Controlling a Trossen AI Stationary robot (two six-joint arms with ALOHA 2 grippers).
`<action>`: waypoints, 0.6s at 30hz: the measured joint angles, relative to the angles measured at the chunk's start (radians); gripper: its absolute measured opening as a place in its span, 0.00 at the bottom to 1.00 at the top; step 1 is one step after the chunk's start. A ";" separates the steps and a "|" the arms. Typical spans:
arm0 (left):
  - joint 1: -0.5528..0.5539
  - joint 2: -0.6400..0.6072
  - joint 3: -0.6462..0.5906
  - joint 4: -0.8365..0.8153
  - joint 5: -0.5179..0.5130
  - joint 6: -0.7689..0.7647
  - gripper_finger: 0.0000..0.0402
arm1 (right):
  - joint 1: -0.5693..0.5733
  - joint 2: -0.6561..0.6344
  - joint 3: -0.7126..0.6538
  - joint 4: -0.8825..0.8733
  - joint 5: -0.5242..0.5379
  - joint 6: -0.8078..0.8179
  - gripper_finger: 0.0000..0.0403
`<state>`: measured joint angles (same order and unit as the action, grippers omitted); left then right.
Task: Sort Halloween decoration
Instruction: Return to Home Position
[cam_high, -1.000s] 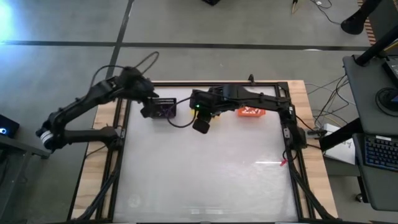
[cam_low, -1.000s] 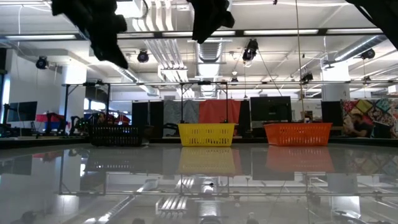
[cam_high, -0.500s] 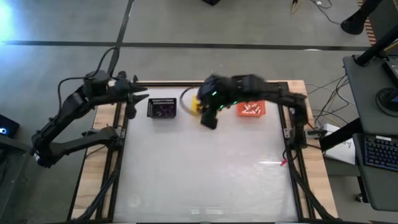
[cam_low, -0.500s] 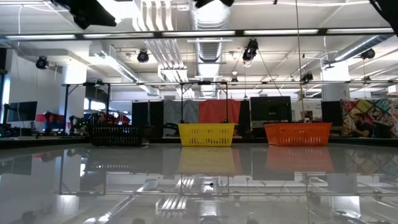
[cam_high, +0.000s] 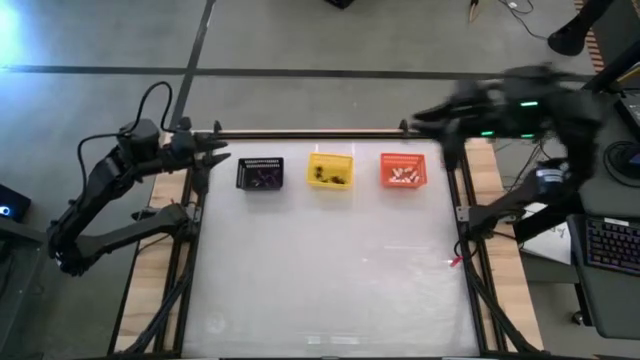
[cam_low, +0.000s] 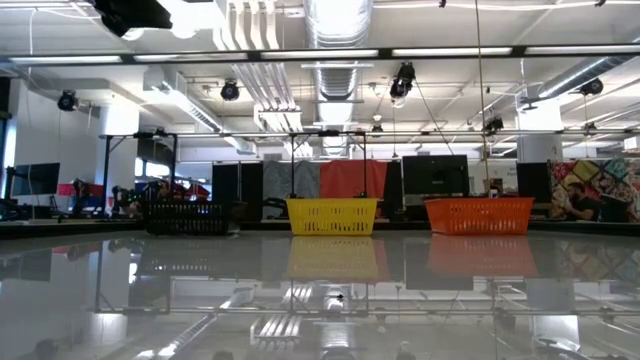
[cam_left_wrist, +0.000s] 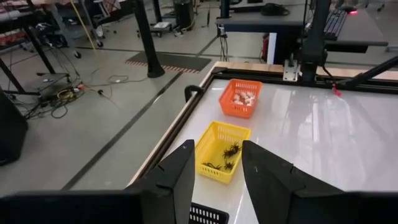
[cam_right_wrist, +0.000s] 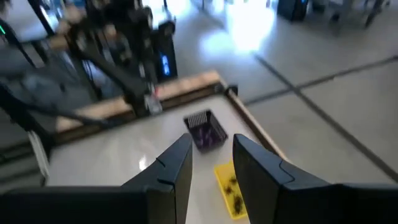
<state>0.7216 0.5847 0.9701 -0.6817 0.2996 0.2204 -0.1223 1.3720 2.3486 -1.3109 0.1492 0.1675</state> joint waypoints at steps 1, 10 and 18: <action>0.000 -0.005 -0.002 0.000 0.000 -0.003 0.29 | 0.000 -0.031 -0.004 0.000 0.002 0.006 0.27; 0.000 -0.090 -0.130 0.120 -0.001 -0.116 0.29 | 0.000 -0.231 -0.128 0.005 0.012 -0.030 0.27; 0.000 -0.170 -0.282 0.281 -0.002 -0.220 0.29 | 0.000 -0.461 -0.383 0.059 0.058 0.020 0.27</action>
<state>0.7216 0.4149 0.6877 -0.4004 0.2977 0.0003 -0.1226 0.9106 1.9653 -1.2520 0.2073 0.1873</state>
